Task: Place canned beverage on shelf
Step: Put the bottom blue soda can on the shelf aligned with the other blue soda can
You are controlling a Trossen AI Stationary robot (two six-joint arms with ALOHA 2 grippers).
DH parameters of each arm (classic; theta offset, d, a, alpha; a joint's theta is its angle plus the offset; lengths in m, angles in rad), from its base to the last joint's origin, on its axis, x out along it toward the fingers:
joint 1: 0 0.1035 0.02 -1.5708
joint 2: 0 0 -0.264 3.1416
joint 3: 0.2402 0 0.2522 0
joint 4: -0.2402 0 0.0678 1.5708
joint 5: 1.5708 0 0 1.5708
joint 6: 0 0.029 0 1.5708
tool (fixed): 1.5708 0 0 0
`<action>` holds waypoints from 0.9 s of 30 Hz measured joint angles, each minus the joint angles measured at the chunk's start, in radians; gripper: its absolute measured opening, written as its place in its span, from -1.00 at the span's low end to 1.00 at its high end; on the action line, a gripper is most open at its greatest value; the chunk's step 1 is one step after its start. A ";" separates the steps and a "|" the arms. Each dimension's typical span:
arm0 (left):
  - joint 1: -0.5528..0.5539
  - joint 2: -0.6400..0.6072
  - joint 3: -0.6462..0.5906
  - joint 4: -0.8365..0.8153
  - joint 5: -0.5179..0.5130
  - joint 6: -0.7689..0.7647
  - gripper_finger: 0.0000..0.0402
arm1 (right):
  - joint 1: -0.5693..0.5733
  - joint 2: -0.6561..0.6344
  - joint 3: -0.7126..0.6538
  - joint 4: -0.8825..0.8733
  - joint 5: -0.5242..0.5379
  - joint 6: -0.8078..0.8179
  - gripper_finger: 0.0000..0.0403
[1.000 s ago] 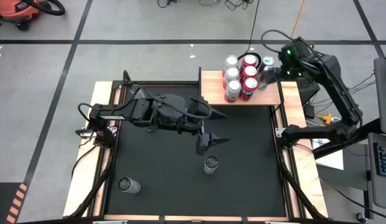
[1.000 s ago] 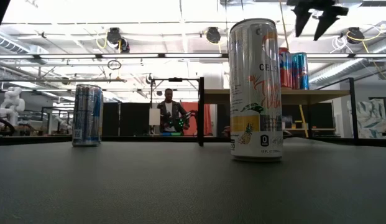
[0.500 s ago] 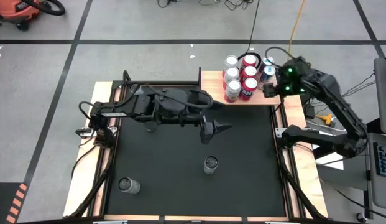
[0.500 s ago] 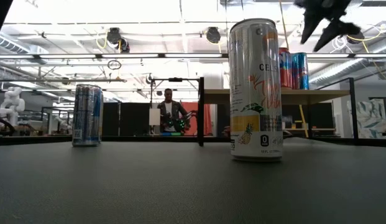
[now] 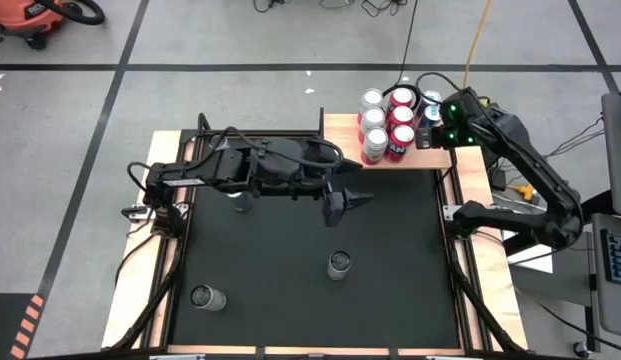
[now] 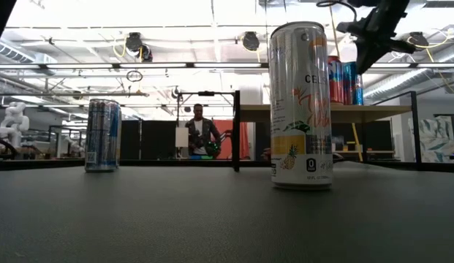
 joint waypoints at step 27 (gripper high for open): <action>0.041 0.000 0.000 -0.016 0.049 0.001 0.95 | -0.032 0.088 0.000 0.034 0.097 -0.058 -1.00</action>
